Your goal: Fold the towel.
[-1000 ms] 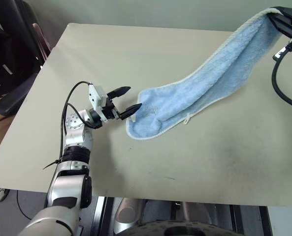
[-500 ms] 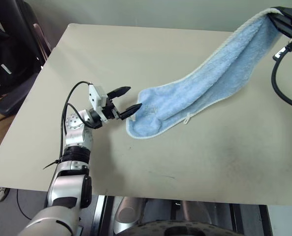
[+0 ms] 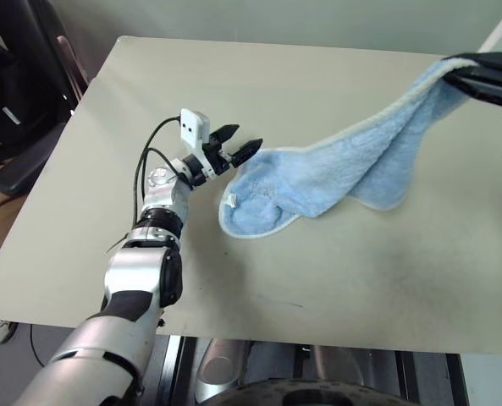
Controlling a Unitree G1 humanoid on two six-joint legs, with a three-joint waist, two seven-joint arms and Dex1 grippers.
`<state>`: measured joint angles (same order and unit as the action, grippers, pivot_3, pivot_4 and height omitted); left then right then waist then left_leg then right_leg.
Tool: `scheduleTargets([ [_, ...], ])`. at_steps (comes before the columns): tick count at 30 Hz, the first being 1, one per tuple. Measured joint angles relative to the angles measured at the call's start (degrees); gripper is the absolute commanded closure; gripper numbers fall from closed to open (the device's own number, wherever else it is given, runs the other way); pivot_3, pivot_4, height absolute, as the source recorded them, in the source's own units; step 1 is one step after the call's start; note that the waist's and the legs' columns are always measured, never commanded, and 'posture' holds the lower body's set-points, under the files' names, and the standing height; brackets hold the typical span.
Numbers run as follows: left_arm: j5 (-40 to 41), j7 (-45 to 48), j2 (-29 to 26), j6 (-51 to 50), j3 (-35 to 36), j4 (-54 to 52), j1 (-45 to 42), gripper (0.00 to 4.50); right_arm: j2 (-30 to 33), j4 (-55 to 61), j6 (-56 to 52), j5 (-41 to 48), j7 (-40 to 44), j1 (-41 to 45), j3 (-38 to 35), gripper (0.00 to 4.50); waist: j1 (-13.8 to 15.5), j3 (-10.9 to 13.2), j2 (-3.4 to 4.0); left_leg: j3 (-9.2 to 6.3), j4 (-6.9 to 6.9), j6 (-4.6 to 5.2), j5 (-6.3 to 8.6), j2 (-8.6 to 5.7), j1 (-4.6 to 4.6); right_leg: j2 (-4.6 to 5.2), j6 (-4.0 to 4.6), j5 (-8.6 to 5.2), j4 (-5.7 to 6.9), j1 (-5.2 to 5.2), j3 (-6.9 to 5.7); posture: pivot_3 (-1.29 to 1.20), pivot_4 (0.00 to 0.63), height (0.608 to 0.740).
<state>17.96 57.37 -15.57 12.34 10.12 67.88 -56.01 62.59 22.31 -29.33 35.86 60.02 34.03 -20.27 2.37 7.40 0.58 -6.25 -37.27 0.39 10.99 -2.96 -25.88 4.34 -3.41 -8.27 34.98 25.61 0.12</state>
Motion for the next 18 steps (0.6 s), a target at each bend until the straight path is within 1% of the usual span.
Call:
scheduleTargets([
  [6,-0.81,1.61,-1.22,0.33,0.55,0.84,-0.92,0.0,2.14,2.9,-2.62,5.57,2.09,-2.24,-4.66,4.46,0.01,0.0,-0.01,0.12,-0.15,0.12,-0.04,-0.02,-0.06,-0.02,-0.08,0.04,-0.04,-0.01,0.11,0.0,0.15,0.74],
  [10,-5.14,0.73,-2.65,0.34,-1.51,2.6,-1.92,0.0,3.64,3.46,-4.14,8.44,3.44,-4.3,-7.77,4.46,0.01,0.0,-0.01,0.14,-0.46,0.26,0.02,-0.05,-0.07,-0.02,0.2,-0.16,-0.01,-0.11,0.16,0.0,0.15,0.74],
  [13,-8.15,-1.6,-1.77,0.27,-2.76,4.87,-2.01,0.0,3.96,4.69,-5.31,10.2,3.75,-5.6,-8.59,4.46,0.01,0.0,-0.01,0.17,-0.75,0.38,0.12,-0.07,-0.15,-0.02,0.15,-0.17,0.04,-0.13,0.18,0.0,0.15,0.74],
  [18,-9.75,-3.77,-0.62,-0.06,-2.92,6.58,-4.11,0.0,5.11,6.44,-7.22,13.01,3.63,-6.36,-10.27,4.46,0.05,0.01,-0.01,0.2,-0.79,0.41,0.13,-0.13,-0.18,-0.01,0.08,-0.16,0.04,-0.14,0.22,0.0,0.15,0.74],
])
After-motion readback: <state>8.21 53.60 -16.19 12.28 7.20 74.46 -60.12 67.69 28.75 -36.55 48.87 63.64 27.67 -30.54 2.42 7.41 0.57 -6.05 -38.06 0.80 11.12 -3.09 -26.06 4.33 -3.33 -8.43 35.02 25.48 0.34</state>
